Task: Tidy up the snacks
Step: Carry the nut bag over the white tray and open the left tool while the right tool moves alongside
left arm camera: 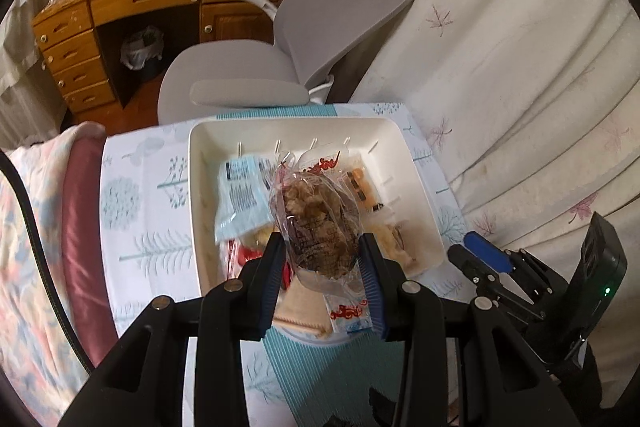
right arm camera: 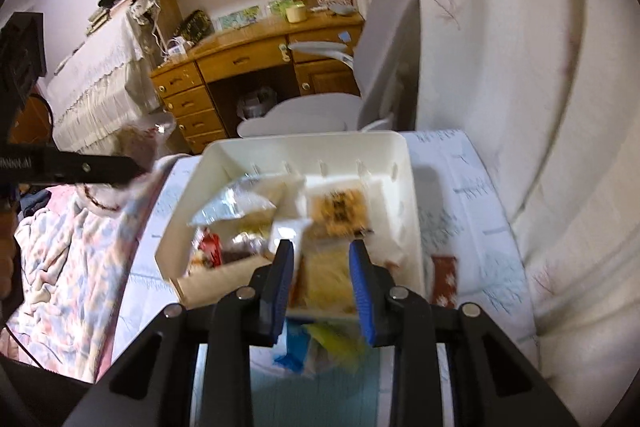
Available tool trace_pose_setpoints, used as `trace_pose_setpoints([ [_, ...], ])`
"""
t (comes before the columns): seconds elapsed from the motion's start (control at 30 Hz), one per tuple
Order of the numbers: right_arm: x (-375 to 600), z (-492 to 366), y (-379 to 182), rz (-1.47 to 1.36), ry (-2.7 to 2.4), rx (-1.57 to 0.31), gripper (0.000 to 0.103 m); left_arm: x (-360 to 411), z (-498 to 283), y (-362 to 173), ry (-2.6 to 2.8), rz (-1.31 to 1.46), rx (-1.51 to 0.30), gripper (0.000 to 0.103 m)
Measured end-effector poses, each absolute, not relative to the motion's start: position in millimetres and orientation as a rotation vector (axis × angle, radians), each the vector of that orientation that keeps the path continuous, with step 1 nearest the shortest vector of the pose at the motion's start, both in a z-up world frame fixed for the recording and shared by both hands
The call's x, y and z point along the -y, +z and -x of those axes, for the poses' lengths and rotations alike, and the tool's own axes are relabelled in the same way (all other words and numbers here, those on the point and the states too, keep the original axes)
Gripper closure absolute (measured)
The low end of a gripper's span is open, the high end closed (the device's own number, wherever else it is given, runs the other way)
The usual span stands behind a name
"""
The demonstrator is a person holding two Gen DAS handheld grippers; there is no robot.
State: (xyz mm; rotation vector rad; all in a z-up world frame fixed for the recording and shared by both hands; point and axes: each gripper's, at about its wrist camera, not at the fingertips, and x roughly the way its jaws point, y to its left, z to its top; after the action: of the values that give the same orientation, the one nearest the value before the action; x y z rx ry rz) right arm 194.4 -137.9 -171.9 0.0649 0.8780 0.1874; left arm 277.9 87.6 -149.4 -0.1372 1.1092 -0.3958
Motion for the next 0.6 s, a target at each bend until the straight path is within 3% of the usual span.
trace_pose_setpoints([
  [0.2, 120.4, -208.0, -184.2, -0.057, 0.22, -0.914, 0.074, -92.7, -283.7, -161.3, -0.407, 0.134, -1.06, 0.066],
  [0.27, 116.7, -208.4, -185.7, -0.054, 0.226, -0.929, 0.074, -93.9, -284.9, -163.4, -0.406, 0.136, -1.065, 0.052],
  [0.3, 115.7, -208.2, -185.7, -0.055, 0.225, -0.931, 0.074, -94.8, -284.4, -163.5, -0.398, 0.138, -1.067, 0.038],
  [0.33, 115.7, -208.3, -185.8, -0.059, 0.225, -0.933, 0.074, -95.6, -283.1, -162.5, -0.392, 0.142, -1.062, 0.034],
  [0.6, 123.5, -193.9, -174.7, -0.095, 0.19, -0.92, 0.074, -102.7, -266.1, -156.1, -0.359, 0.163, -1.059, 0.027],
])
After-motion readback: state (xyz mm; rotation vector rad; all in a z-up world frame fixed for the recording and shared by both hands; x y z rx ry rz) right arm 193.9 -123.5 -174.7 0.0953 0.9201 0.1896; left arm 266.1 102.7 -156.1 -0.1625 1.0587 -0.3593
